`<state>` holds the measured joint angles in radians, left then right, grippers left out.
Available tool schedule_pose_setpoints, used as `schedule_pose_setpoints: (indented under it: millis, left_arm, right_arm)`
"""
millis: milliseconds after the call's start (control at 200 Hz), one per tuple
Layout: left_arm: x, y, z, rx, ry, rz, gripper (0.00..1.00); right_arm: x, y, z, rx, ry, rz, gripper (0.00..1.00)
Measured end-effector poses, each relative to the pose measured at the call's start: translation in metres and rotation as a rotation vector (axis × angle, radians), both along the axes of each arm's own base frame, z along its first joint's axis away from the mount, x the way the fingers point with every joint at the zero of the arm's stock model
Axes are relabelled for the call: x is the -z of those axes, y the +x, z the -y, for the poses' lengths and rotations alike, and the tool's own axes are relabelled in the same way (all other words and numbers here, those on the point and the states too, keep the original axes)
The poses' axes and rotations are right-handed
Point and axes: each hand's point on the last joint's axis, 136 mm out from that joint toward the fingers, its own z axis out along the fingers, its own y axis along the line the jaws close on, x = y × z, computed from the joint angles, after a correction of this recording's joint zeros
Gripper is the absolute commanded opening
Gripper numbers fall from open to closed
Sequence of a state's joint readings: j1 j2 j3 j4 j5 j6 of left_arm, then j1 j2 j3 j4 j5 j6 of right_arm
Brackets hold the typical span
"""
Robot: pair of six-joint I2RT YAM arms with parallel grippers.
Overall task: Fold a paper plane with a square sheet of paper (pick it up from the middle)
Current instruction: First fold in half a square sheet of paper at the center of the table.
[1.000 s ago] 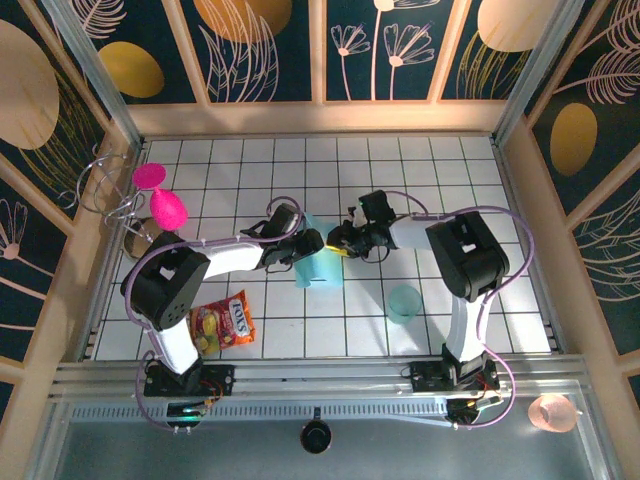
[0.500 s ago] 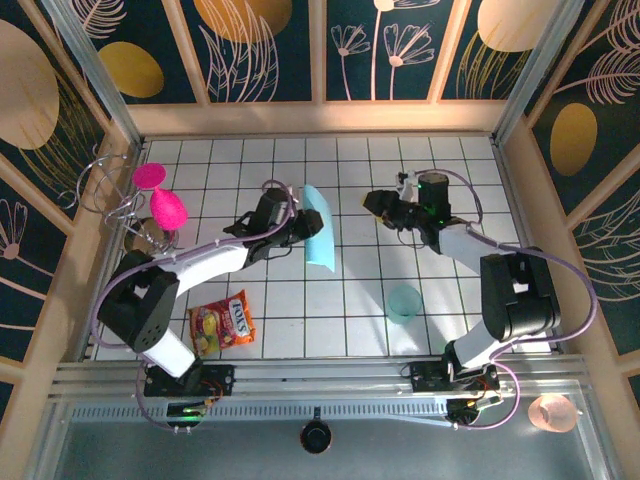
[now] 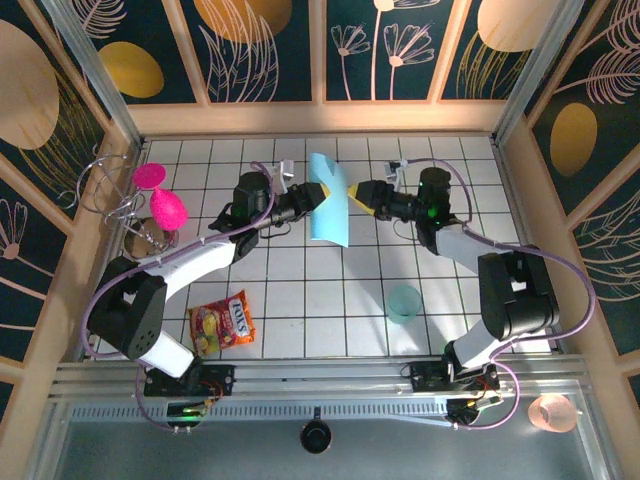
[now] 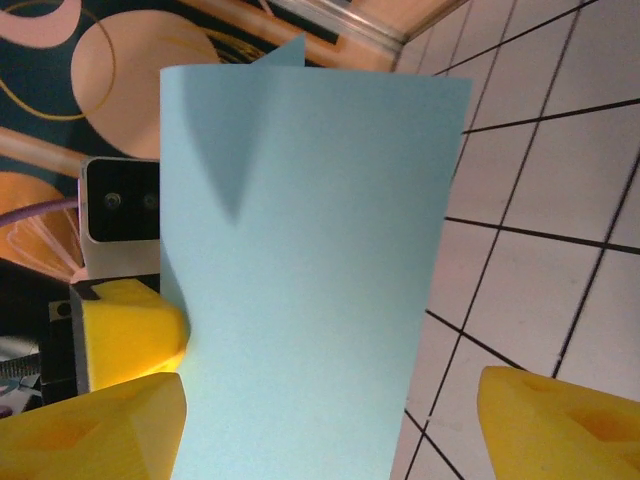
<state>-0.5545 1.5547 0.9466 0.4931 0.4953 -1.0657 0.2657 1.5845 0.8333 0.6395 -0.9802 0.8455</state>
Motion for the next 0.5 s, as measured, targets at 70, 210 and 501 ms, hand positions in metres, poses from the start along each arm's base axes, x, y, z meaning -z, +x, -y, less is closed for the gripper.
schedule_pose_setpoints:
  millis: [70, 210, 501]
  left_arm:
    - [-0.004, -0.002, 0.002, 0.016, -0.020, -0.002, 0.32]
    - [-0.008, -0.003, 0.003, 0.023, -0.035, 0.000, 0.30]
    - [-0.002, 0.003, -0.004, -0.007, -0.021, -0.017, 0.28]
  right_arm:
    - [-0.003, 0.000, -0.008, -0.033, 0.006, 0.004, 0.77]
    - [-0.006, -0.005, -0.016, -0.077, 0.019, 0.005, 0.70]
    - [-0.011, -0.007, -0.011, -0.080, 0.037, 0.010, 0.41]
